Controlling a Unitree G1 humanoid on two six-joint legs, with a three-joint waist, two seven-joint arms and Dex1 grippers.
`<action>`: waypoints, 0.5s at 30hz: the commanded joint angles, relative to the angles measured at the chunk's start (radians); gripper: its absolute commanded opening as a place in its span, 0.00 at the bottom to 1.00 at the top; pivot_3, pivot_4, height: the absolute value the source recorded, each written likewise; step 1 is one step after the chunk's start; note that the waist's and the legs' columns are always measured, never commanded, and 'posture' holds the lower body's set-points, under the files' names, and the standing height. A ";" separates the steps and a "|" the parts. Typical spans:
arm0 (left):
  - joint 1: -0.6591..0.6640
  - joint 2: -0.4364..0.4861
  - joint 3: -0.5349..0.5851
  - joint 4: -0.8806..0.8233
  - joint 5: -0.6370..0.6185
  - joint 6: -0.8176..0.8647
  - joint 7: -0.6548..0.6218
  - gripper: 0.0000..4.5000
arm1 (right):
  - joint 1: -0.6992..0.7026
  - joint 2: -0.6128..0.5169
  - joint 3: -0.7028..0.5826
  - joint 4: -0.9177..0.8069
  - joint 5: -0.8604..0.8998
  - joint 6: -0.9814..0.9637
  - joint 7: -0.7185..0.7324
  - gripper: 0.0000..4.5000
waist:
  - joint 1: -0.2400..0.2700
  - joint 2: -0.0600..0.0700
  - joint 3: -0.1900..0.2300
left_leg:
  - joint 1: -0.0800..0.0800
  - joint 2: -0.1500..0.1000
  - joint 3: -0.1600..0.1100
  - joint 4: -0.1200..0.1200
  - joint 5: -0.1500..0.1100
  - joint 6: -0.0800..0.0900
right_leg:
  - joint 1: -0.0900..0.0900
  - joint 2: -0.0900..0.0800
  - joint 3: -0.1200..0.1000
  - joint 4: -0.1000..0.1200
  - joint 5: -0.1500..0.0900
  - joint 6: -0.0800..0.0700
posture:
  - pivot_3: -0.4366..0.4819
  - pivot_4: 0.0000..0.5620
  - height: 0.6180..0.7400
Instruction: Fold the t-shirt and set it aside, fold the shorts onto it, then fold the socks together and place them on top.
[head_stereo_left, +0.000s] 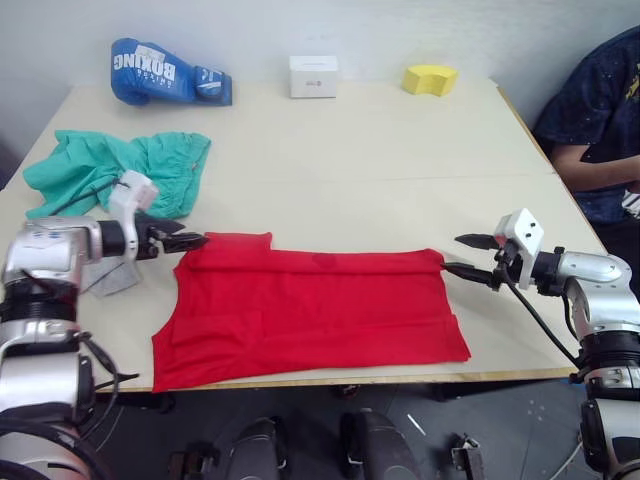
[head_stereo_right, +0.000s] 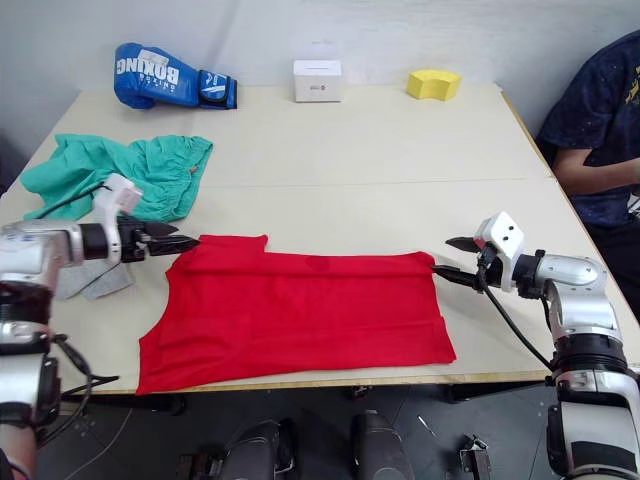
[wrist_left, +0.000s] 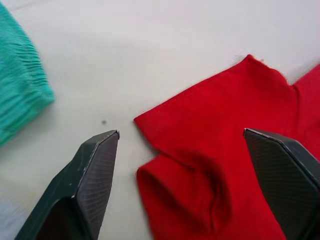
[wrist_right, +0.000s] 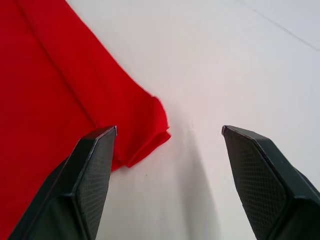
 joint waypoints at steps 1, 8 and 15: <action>-0.077 -0.024 -0.017 0.124 0.051 -0.049 0.051 0.91 | -0.017 -0.008 -0.006 -0.012 0.009 -0.017 -0.008 0.77 | -0.001 0.000 0.000 | 0.000 0.000 0.000 0.000 0.000 0.000 | 0.000 0.000 0.000 0.000 0.000 0.000 | 0.48 0.27 1.00; -0.154 -0.099 -0.093 0.229 0.131 -0.110 0.036 0.77 | 0.006 -0.002 0.006 -0.048 0.016 0.000 -0.003 0.77 | 0.002 -0.001 0.000 | 0.000 -0.001 0.002 0.001 0.000 0.000 | -0.001 0.000 0.001 0.001 0.000 0.000 | 0.48 0.27 1.00; -0.129 -0.099 -0.099 0.228 0.164 -0.206 0.030 0.28 | -0.018 -0.007 0.041 -0.013 -0.019 -0.030 0.007 0.77 | 0.001 -0.001 0.000 | 0.000 0.000 0.002 0.001 0.000 0.000 | -0.001 0.000 0.001 0.002 0.000 0.000 | 0.48 0.27 1.00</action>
